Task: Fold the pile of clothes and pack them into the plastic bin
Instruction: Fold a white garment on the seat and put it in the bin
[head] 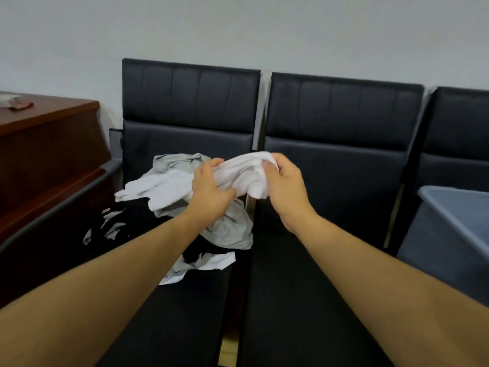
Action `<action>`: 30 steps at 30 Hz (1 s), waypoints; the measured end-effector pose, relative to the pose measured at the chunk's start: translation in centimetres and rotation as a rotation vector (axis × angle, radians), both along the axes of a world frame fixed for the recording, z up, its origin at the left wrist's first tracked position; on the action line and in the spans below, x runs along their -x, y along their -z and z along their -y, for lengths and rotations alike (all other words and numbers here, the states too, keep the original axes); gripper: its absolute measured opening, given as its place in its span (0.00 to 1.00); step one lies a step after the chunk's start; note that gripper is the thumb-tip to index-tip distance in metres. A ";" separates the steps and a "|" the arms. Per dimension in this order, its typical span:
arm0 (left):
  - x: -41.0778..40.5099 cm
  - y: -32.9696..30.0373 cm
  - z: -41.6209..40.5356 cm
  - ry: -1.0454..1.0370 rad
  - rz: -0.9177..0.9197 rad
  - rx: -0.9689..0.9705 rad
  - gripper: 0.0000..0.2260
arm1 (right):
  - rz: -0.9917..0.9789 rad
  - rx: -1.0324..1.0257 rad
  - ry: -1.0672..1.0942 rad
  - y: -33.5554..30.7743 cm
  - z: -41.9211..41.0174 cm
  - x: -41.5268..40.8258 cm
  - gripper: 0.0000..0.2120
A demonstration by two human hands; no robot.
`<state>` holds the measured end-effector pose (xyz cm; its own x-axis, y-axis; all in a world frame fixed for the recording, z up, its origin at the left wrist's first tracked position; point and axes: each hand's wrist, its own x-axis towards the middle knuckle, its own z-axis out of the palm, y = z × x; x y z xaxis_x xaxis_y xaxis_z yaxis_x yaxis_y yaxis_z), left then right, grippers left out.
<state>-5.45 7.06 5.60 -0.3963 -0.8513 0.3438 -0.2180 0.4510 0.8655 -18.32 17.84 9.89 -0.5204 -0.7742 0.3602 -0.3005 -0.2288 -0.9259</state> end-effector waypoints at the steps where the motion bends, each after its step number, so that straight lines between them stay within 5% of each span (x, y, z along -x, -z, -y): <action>1: 0.4 -0.1 -0.5 -0.002 0.063 -0.009 0.30 | 0.042 0.039 -0.006 -1.5 -0.9 0.0 0.11; 4: 1.9 -0.3 -2.7 -0.081 0.155 -0.003 0.30 | 0.128 0.154 -0.009 -6.0 -3.7 0.4 0.10; 9: 4.4 -2.9 -5.7 -0.051 0.028 0.079 0.08 | 0.070 0.240 0.174 -11.6 -8.5 3.0 0.10; 14: 6.0 -5.8 -6.9 -0.029 0.106 0.215 0.07 | 0.096 0.237 0.338 -13.7 -13.3 6.5 0.11; 21: 7.0 -8.0 -9.8 -0.073 0.219 0.134 0.11 | 0.182 0.266 0.376 -15.1 -17.5 8.6 0.13; 26: 7.8 -8.6 -11.5 -0.118 0.065 -0.365 0.24 | 0.229 0.283 0.326 -16.4 -18.9 9.2 0.10; 30: 8.1 -6.9 -14.0 0.169 -0.072 -0.881 0.35 | 0.329 0.333 0.206 -16.5 -18.8 8.4 0.07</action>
